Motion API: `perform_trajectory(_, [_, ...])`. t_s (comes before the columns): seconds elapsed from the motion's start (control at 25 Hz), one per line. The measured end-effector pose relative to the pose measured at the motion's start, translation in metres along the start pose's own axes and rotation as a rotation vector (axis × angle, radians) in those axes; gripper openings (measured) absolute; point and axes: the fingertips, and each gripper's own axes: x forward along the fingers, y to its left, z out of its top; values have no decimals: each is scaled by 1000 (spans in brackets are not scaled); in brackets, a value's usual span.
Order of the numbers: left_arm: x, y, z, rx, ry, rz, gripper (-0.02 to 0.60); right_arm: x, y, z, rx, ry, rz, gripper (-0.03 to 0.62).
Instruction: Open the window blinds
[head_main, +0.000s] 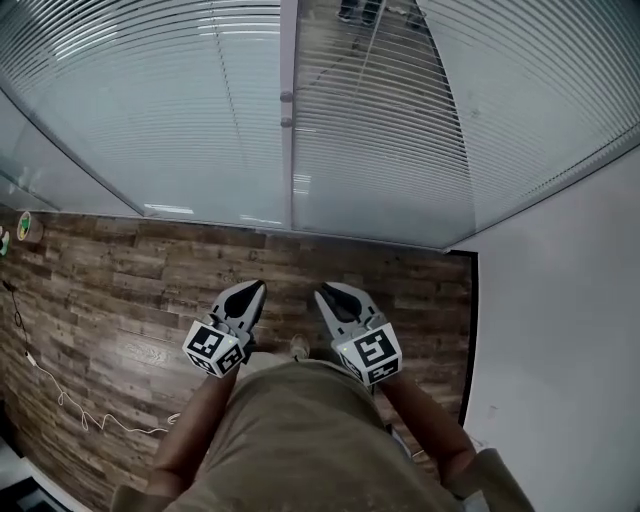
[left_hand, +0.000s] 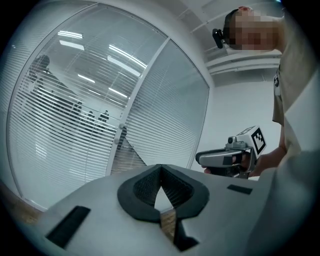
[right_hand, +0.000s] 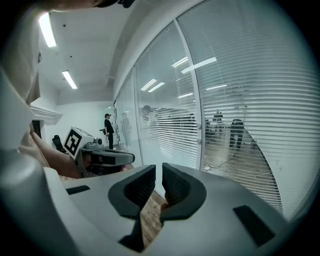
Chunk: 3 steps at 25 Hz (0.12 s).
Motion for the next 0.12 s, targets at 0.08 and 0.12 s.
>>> perform_trajectory(0.08, [1,-6,-3,-8,3,-9,14,-6,0,-1,0,5,-6,44])
perform_trajectory(0.12, [1,-8,-4,-13,5,-14,14,-9,0,-2,0,7,-10,44])
